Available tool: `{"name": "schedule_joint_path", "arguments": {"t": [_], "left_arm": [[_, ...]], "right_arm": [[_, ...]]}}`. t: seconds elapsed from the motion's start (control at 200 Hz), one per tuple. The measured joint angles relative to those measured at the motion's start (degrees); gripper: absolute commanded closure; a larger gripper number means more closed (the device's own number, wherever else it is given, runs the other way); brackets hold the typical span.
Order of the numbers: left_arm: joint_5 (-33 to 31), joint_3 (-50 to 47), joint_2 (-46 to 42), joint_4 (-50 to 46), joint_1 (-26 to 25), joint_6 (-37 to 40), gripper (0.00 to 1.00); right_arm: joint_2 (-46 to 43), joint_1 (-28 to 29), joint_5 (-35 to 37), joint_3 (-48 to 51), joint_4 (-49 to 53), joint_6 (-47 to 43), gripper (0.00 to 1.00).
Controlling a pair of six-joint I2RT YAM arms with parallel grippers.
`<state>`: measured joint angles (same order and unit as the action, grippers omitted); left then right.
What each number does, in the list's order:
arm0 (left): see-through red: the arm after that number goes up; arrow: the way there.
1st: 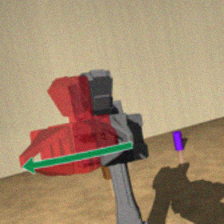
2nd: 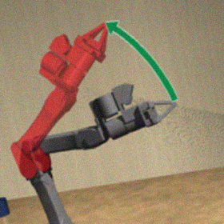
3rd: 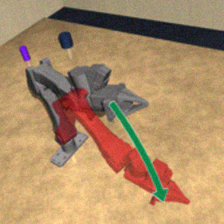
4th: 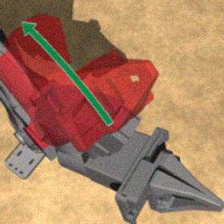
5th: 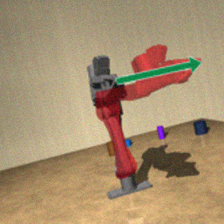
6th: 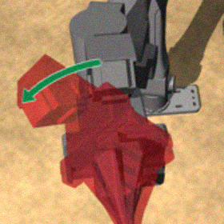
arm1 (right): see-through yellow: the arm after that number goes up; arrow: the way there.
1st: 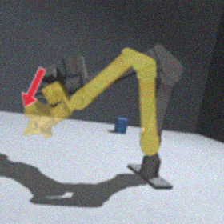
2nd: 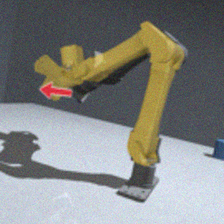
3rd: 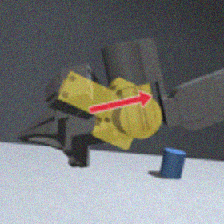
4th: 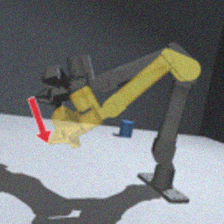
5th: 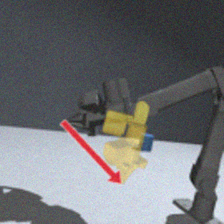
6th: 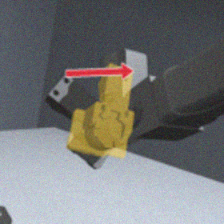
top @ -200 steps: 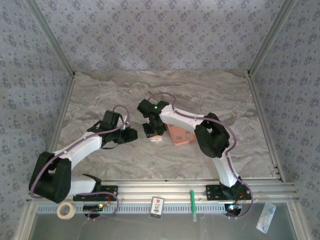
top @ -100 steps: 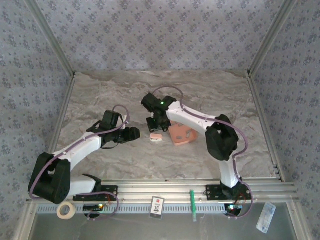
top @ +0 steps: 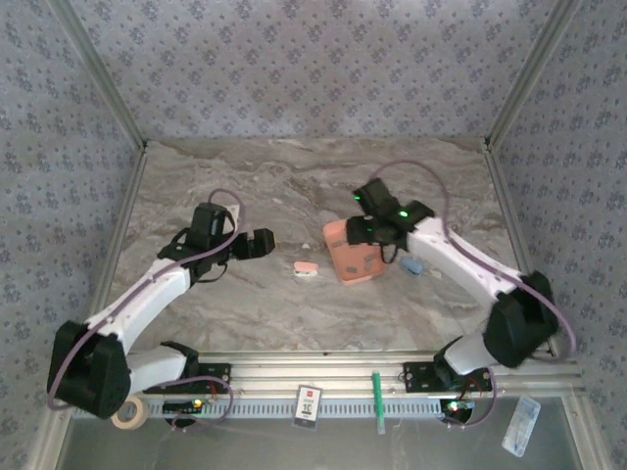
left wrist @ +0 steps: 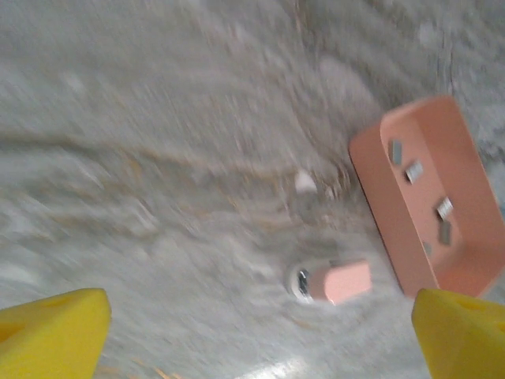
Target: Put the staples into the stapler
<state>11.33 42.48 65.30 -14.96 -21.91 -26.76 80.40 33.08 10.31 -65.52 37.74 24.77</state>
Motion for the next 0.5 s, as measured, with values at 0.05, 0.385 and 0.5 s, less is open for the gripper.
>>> {"name": "schedule_joint_path", "arguments": {"t": [0.05,0.385,0.5], "left_arm": [[-4.59,-0.11,-2.99,0.76,0.28,1.6,0.0],[-30.16,-17.59,-16.81,19.43,4.04,12.85,0.0],[-33.55,-23.1,-17.2,24.98,6.67,14.97,0.0]], "right_arm": [[-4.7,-3.63,0.52,5.2,-3.76,-0.94,0.27],[-22.71,-24.79,1.88,30.03,-26.73,-7.37,0.0],[-24.96,-30.21,1.29,36.72,-33.53,-9.31,0.0]]}}
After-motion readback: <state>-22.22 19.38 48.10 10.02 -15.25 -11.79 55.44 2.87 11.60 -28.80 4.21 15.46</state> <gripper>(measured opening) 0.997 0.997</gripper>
